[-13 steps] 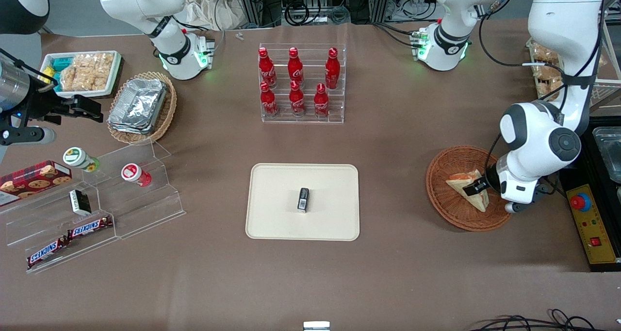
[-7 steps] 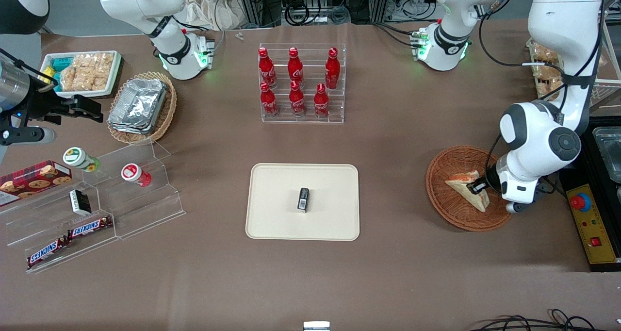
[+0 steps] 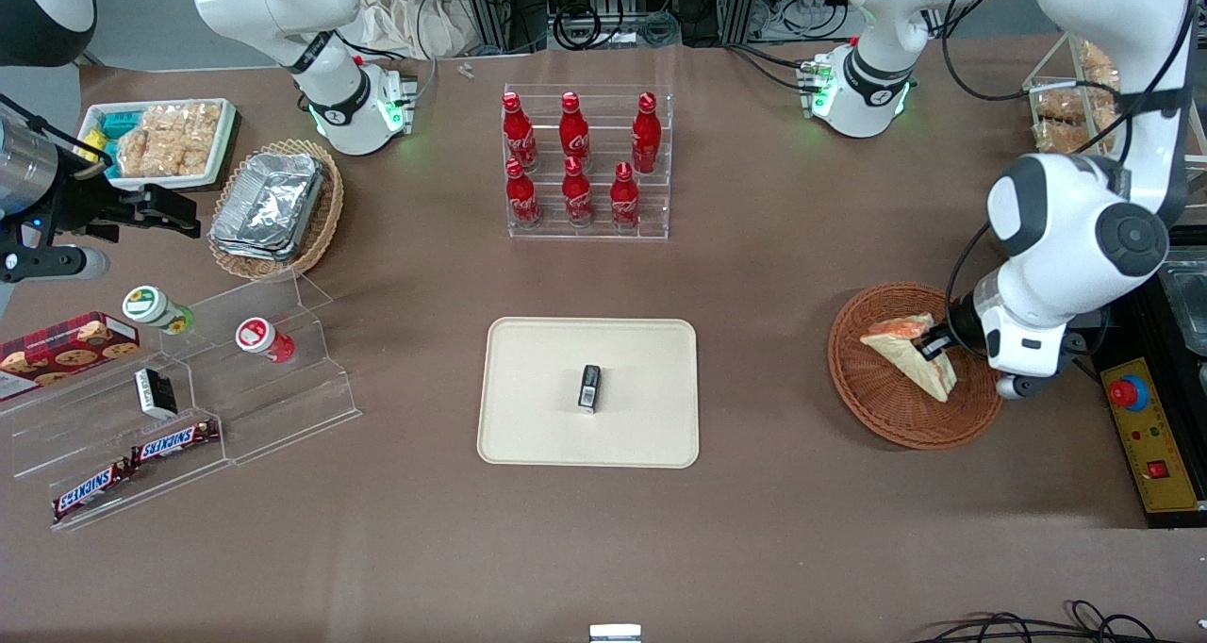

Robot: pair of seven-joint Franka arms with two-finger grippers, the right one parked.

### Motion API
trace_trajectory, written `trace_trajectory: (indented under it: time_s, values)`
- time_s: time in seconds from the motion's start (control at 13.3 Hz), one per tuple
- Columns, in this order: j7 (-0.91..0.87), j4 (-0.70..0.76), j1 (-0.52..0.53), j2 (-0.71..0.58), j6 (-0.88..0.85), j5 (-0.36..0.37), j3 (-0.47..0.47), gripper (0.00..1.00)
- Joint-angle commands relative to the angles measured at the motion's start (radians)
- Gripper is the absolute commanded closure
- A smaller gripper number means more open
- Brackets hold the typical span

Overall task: Place sandwich from basket to tray
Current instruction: 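Lift the sandwich and carry it over the cream tray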

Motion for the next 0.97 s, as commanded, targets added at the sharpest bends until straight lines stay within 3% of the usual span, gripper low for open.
trace_trajectory:
  time_s: [0.0,0.15,0.45,0.6,0.9]
  values:
    - [-0.035,0.143,-0.004,-0.005,-0.170,0.006,-0.047,0.99]
    - [-0.003,0.213,-0.004,0.008,-0.231,0.022,-0.119,0.98]
    - [0.233,0.224,-0.006,0.047,-0.205,0.051,-0.287,0.99]
    - [0.232,0.243,-0.056,0.102,-0.153,0.132,-0.335,1.00]
    - [0.221,0.257,-0.183,0.239,-0.016,0.270,-0.334,1.00]
